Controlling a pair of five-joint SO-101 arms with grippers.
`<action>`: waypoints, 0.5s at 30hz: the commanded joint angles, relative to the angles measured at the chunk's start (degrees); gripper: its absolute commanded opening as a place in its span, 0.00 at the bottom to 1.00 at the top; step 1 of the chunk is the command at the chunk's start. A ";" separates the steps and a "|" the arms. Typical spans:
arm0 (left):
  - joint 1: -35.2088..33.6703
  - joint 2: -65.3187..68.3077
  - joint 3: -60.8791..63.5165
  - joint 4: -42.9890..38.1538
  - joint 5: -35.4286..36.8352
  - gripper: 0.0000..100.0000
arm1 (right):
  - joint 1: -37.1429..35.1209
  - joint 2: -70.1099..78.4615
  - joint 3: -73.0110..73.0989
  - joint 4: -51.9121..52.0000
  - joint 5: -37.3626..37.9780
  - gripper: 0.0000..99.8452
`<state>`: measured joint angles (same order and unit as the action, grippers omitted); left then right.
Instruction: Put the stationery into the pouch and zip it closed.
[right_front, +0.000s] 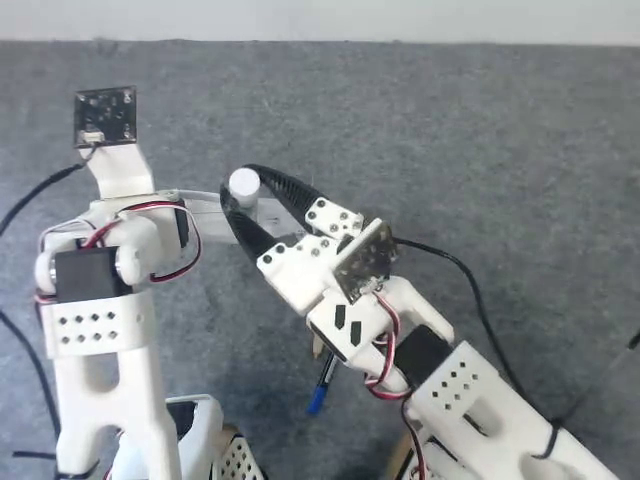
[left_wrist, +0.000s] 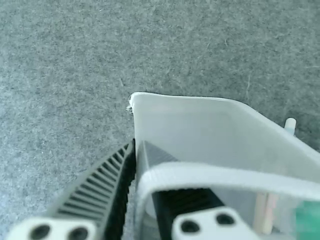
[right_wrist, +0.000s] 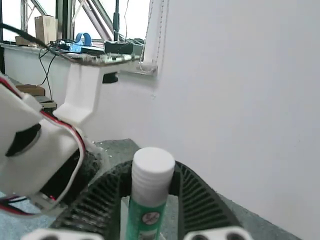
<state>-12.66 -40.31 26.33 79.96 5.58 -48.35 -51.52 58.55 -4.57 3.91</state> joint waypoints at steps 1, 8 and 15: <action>0.26 -0.44 -1.19 -2.29 1.32 0.01 | -0.57 1.01 -0.44 -2.86 -0.62 0.01; 0.26 -0.44 -1.19 -2.29 1.32 0.01 | -0.40 8.31 -0.18 -7.16 -0.26 0.01; 0.26 -0.44 -1.19 -2.29 1.32 0.01 | -0.31 13.32 -0.18 -8.48 -0.09 0.01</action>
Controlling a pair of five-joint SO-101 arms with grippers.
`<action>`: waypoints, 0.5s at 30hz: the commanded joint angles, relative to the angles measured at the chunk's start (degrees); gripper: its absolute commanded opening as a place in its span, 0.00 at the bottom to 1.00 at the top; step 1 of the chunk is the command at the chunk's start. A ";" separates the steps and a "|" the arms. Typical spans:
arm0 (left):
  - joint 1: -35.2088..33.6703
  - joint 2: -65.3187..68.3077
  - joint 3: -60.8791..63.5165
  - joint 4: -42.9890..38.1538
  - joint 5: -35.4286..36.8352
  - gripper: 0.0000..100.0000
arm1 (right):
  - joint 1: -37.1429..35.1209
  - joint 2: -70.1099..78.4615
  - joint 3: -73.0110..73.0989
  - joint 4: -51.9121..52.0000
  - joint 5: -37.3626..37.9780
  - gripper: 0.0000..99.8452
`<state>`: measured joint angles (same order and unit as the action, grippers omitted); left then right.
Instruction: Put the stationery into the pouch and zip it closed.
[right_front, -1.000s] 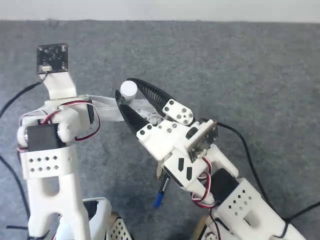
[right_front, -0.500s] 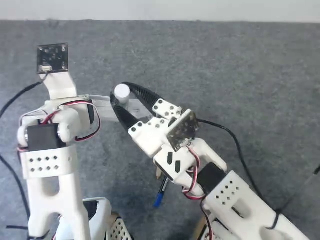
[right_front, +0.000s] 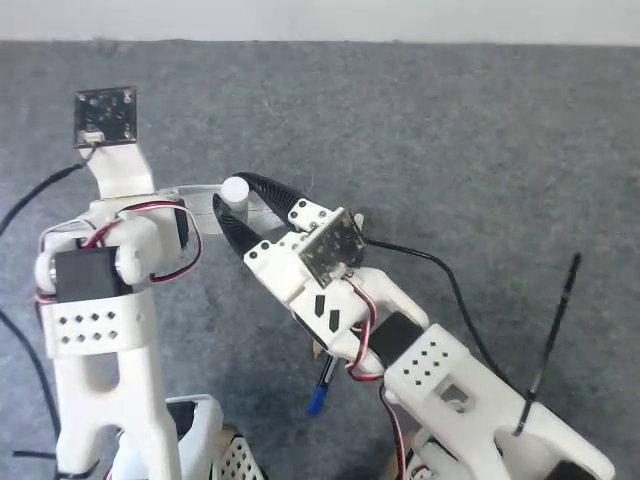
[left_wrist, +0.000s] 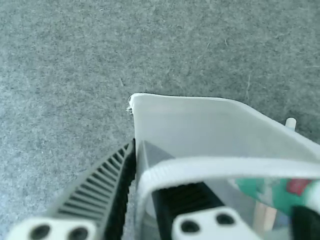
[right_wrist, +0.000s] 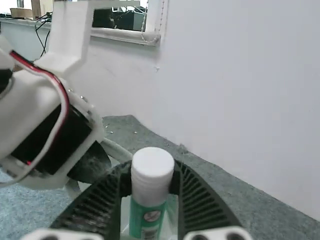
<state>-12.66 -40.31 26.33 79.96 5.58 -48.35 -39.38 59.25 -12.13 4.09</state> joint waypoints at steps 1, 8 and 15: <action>0.26 -0.44 -1.19 -2.29 1.32 0.01 | -0.31 1.54 -0.88 -0.75 -0.18 0.01; 0.26 -0.44 -1.19 -2.29 1.32 0.01 | -0.31 1.36 0.18 0.48 9.76 0.02; 0.26 -0.44 -1.19 -2.29 1.32 0.01 | -0.75 0.13 0.18 5.41 9.76 0.17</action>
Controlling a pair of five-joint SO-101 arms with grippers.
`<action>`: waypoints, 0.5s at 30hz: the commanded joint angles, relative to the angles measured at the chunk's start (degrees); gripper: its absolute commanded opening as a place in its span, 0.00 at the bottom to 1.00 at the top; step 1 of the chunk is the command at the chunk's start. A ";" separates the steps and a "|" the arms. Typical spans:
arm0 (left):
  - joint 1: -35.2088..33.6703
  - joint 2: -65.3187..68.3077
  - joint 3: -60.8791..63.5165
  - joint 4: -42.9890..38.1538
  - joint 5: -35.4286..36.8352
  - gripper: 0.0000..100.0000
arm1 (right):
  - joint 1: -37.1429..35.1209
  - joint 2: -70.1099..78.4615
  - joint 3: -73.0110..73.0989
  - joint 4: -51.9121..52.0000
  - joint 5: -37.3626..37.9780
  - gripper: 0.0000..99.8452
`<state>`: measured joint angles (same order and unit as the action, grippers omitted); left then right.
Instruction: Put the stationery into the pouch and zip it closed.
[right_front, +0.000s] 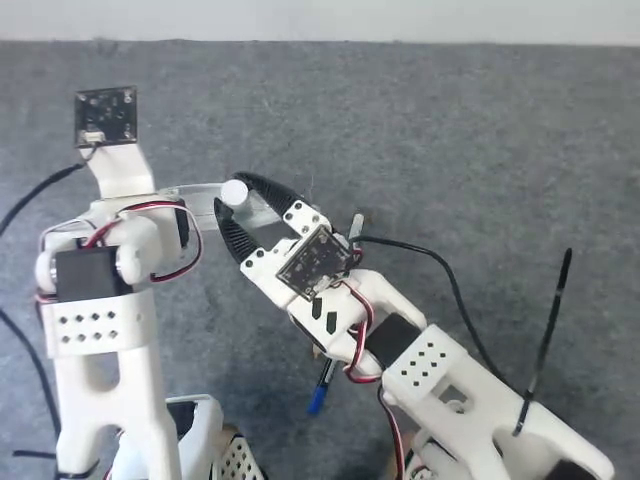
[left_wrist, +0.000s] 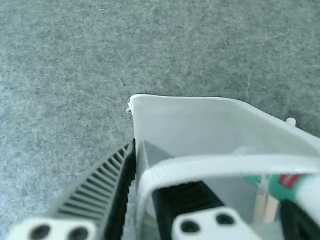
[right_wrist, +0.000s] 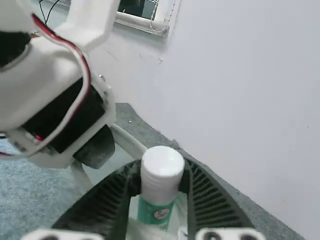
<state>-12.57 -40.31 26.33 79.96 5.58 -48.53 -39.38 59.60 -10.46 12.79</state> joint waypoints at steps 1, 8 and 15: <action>0.18 -0.44 -1.19 -2.29 1.32 0.01 | -0.57 -1.45 -0.26 5.23 1.05 0.17; 0.18 -0.44 -1.19 -2.37 1.32 0.01 | -0.40 -14.37 -0.35 15.25 0.97 0.16; -0.26 -0.44 -1.10 -2.37 1.32 0.01 | -0.13 -18.51 -2.20 21.23 0.97 0.16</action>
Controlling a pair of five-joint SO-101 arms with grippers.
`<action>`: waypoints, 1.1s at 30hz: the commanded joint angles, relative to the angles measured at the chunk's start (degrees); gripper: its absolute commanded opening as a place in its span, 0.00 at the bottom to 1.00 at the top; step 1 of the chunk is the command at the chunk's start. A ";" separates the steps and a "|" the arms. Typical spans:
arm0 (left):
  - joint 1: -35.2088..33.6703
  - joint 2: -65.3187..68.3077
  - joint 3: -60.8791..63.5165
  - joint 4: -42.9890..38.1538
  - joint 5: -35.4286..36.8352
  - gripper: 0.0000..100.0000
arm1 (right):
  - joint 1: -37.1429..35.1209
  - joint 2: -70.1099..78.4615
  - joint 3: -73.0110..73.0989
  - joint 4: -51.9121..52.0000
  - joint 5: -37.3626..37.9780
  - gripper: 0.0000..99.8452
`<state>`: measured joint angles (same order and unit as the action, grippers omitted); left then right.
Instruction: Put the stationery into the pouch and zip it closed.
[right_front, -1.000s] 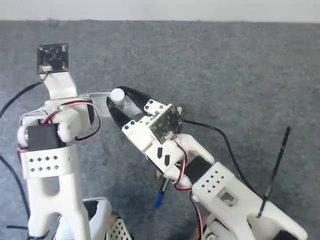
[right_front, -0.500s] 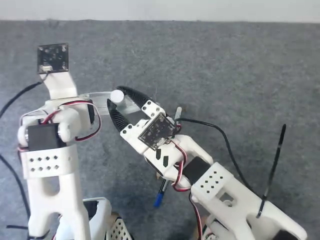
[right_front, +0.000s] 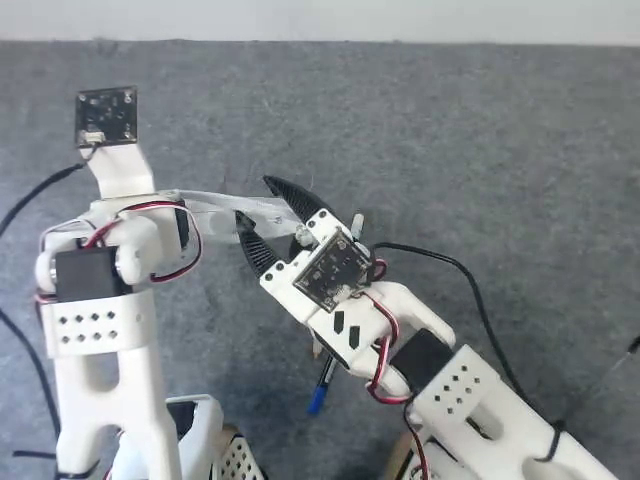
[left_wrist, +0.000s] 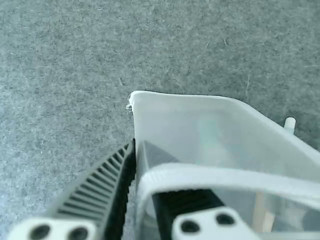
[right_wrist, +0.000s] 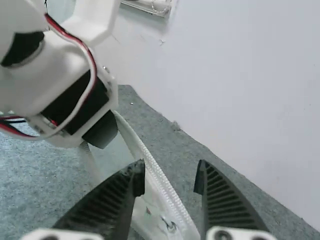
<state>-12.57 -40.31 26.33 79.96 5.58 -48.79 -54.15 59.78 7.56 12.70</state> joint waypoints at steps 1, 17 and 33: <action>-0.26 -0.44 -1.10 -2.37 1.32 0.01 | 0.31 -4.26 -3.43 5.14 1.05 0.16; -3.52 -0.53 -1.45 -1.85 1.32 0.01 | 12.62 0.13 -22.42 28.18 -6.86 0.17; -3.69 -0.53 -1.10 -1.58 1.32 0.01 | 17.54 19.91 -36.22 45.41 -12.48 0.16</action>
<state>-15.65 -40.31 26.42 79.96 5.58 -32.09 -34.55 27.52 51.60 1.45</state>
